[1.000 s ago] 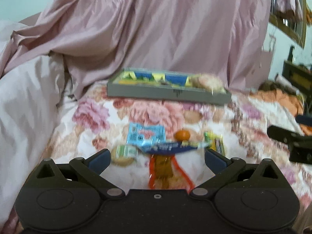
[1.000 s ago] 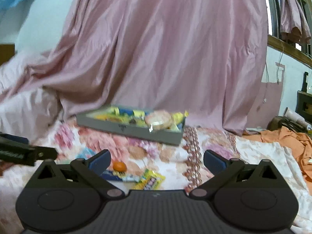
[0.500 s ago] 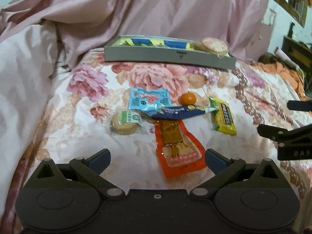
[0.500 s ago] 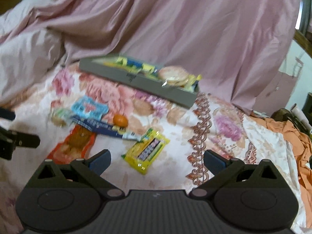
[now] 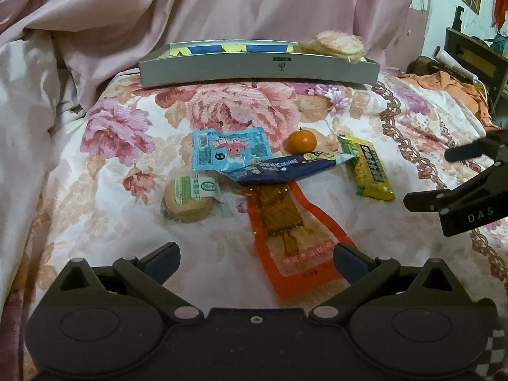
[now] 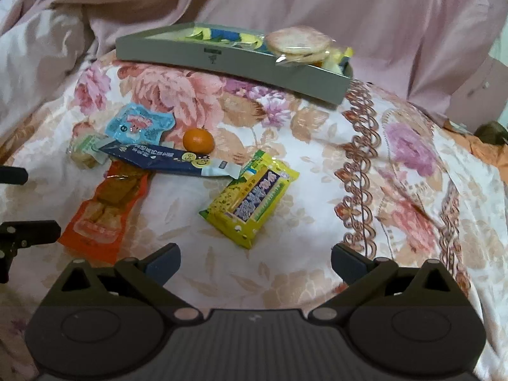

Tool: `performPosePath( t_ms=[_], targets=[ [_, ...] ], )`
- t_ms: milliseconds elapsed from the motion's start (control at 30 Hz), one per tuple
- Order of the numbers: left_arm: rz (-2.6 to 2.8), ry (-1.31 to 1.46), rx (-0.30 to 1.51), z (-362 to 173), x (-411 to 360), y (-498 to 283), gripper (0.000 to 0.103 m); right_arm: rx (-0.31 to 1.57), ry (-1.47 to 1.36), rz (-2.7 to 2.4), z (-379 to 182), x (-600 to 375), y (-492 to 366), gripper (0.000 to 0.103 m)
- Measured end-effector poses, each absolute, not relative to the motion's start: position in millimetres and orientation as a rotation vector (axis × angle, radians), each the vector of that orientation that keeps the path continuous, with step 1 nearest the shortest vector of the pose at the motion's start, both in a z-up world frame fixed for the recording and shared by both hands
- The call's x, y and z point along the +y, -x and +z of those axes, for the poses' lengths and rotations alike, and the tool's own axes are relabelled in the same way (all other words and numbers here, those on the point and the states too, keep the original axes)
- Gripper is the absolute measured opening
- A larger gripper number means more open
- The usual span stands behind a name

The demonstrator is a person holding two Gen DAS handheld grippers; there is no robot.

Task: Organize snacks
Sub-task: 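Lift both open grippers away from the tray toward the loose snacks, then lower the left gripper onto the orange tofu packet while the right gripper grasps the yellow biscuit packet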

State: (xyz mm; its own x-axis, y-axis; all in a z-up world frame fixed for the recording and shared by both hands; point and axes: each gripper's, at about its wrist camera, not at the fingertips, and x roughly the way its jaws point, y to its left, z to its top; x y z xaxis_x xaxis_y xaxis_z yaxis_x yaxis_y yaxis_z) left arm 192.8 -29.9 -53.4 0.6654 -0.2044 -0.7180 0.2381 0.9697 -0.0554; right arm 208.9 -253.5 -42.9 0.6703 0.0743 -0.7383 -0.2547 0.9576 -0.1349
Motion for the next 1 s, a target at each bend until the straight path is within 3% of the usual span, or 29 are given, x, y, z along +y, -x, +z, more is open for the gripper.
performPosePath(
  t_ms=[233,1000],
  targets=[
    [-0.288,-0.005,0.781,-59,-39,-212,0.102,0.718,0.466,0.203,-52,-241,-226,0.103],
    [-0.264,-0.074,0.802,-91,-72,-261,0.099,0.856,0.045,0.260,-77,-267,-301,0.103]
  ],
)
